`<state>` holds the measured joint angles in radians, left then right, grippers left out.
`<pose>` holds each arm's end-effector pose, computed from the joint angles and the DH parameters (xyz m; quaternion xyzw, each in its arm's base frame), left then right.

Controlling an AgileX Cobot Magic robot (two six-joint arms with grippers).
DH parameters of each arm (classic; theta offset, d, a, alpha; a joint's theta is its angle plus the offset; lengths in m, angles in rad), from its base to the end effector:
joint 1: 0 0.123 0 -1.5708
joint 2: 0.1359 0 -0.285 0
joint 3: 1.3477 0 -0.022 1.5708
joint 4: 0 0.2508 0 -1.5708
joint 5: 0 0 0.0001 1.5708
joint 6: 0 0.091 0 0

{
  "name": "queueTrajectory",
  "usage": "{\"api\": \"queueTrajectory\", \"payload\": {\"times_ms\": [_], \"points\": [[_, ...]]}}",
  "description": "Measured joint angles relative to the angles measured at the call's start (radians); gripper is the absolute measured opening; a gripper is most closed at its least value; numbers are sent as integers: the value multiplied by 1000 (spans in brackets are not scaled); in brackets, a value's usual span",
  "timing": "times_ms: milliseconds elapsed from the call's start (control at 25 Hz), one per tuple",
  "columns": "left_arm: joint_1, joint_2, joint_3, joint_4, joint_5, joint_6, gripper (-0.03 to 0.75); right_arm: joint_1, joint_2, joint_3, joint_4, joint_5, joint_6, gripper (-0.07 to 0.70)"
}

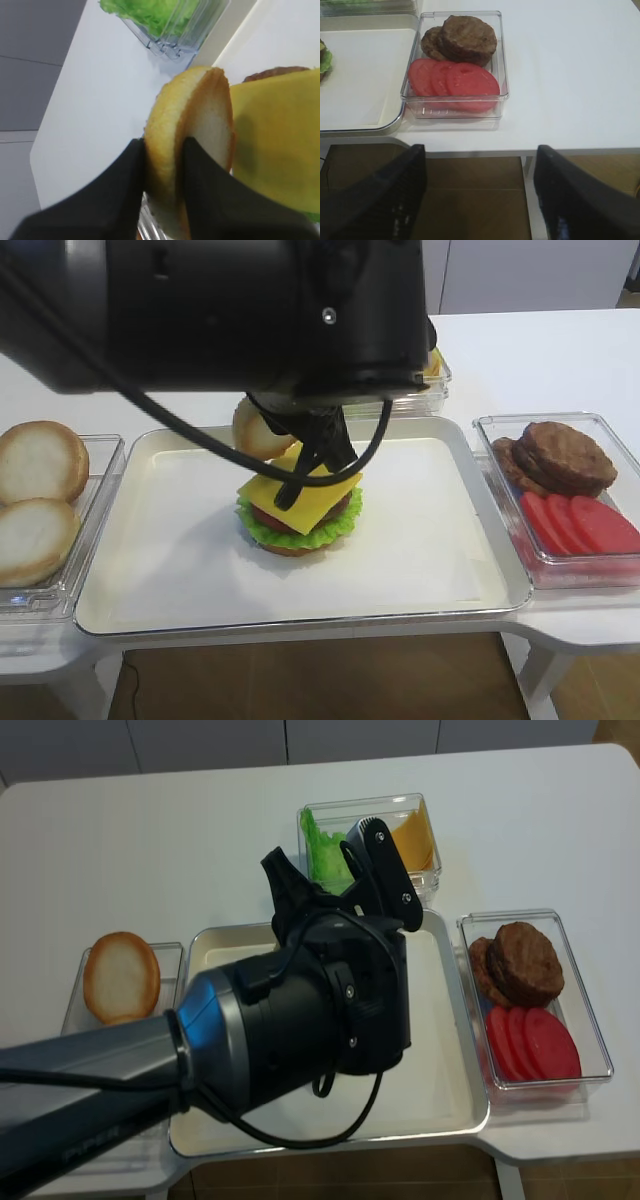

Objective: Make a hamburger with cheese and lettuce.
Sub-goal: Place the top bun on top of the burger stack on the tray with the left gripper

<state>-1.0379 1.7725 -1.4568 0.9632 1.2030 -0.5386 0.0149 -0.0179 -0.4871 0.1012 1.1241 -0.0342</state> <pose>0.2452 -0.2785 0.3019 0.3503 0.8231 0.2684 0.3575 -0.0092 0.0082 0.2689 -0.0250 0.8666 0.0457 0.4962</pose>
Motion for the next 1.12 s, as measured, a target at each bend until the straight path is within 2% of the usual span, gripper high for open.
{"api": "queueTrajectory", "payload": {"times_ms": [1120], "points": [[0,71,-4,49,-3,-34,174,0,0,0,0,0,0,508]]}}
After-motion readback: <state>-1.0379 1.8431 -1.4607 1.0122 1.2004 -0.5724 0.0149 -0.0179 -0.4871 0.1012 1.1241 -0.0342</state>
